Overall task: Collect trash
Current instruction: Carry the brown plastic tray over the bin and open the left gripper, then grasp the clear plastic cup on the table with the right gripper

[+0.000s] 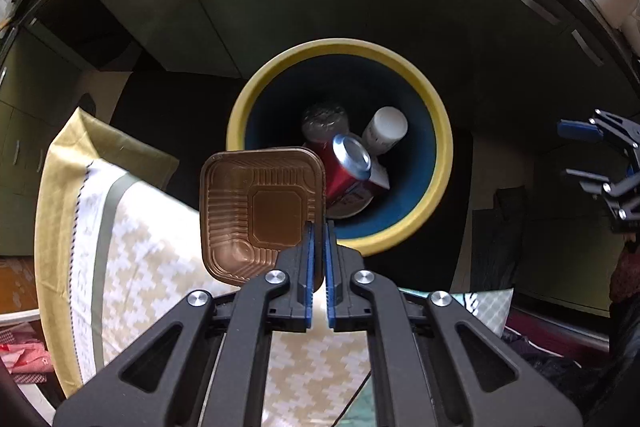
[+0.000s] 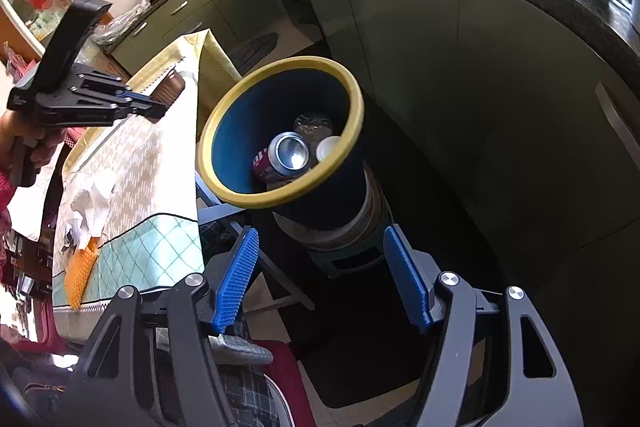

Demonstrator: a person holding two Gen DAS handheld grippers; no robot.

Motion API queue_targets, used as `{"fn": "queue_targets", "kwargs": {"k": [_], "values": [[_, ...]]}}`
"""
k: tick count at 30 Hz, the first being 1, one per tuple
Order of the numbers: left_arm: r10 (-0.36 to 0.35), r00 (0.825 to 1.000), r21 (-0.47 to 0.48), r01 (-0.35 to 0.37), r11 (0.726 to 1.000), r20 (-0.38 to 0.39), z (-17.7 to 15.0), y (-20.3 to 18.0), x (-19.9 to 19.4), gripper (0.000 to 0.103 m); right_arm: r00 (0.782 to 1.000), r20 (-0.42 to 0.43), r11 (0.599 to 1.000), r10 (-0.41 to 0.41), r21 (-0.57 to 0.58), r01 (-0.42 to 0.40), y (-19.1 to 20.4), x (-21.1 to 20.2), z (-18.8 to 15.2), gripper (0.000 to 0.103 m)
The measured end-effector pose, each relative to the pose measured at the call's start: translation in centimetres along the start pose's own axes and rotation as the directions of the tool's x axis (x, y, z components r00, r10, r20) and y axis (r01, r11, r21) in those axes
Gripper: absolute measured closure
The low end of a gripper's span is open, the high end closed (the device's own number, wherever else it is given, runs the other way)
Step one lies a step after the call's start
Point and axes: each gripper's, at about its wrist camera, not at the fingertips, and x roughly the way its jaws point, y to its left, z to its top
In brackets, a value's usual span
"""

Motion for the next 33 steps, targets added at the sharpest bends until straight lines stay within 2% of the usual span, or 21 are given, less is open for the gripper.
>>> {"fn": "queue_targets", "kwargs": {"k": [4, 8, 10, 12, 13, 15, 18, 21, 25, 28, 31, 33], "values": [[0.0, 1.0, 0.019, 0.0, 1.0, -0.029, 3.6, -1.9, 3.3, 0.098, 1.0, 0.008, 0.999, -0.016, 0.042, 0.016, -2.5, -1.1, -1.5, 0.038], [0.015, 0.998, 0.017, -0.014, 1.0, -0.056, 5.3, -2.4, 6.0, 0.098, 1.0, 0.012, 0.998, -0.017, 0.053, 0.016, -3.6, -1.7, -2.0, 0.038], [0.015, 0.998, 0.005, -0.014, 1.0, -0.062, 5.4, -2.2, 6.8, 0.09, 1.0, 0.008, 0.999, -0.012, 0.048, 0.011, -3.7, -1.7, -2.0, 0.038], [0.013, 0.998, -0.002, -0.013, 1.0, -0.063, 5.1, -2.1, 7.0, 0.068, 1.0, -0.001, 0.999, -0.006, 0.04, 0.006, -3.4, -1.4, -1.9, 0.038], [0.018, 0.998, -0.001, -0.018, 1.0, -0.058, 4.9, -2.1, 6.8, 0.064, 1.0, -0.005, 0.999, -0.003, 0.034, 0.003, -3.2, -1.1, -1.8, 0.038], [0.038, 0.998, 0.023, -0.037, 0.999, -0.048, 4.3, -2.3, 6.0, 0.046, 1.0, -0.015, 1.0, 0.003, 0.02, -0.002, -2.7, -0.7, -1.6, 0.038], [0.079, 0.997, 0.041, -0.079, 0.996, 0.01, 2.8, -2.5, 3.5, 0.029, 1.0, -0.025, 1.0, 0.016, -0.004, -0.016, -1.7, -0.2, -1.2, 0.038], [0.096, 0.992, 0.013, -0.097, 0.995, 0.077, 0.5, -2.0, 0.0, 0.018, 0.999, -0.039, 0.999, 0.027, -0.034, -0.028, -0.4, 0.7, -0.4, 0.038], [0.166, 0.981, -0.014, -0.166, 0.986, 0.103, -3.9, -1.2, -3.6, 0.017, 0.997, -0.057, 0.994, 0.043, -0.097, -0.048, 2.5, 1.6, 0.3, 0.037], [0.162, 0.981, -0.103, -0.152, 0.983, 0.104, -7.2, 1.0, -6.1, 0.017, 0.995, -0.07, 0.984, 0.065, -0.162, -0.076, 5.5, 2.5, 1.0, 0.036], [0.212, 0.97, -0.181, -0.188, 0.965, 0.119, -10.9, 3.2, -8.1, 0.018, 0.992, -0.092, 0.964, 0.088, -0.244, -0.108, 9.6, 3.6, 1.6, 0.036], [0.215, 0.968, -0.242, -0.18, 0.953, 0.127, -13.6, 4.4, -9.6, 0.018, 0.988, -0.114, 0.944, 0.102, -0.302, -0.132, 12.5, 4.4, 2.0, 0.035]]}}
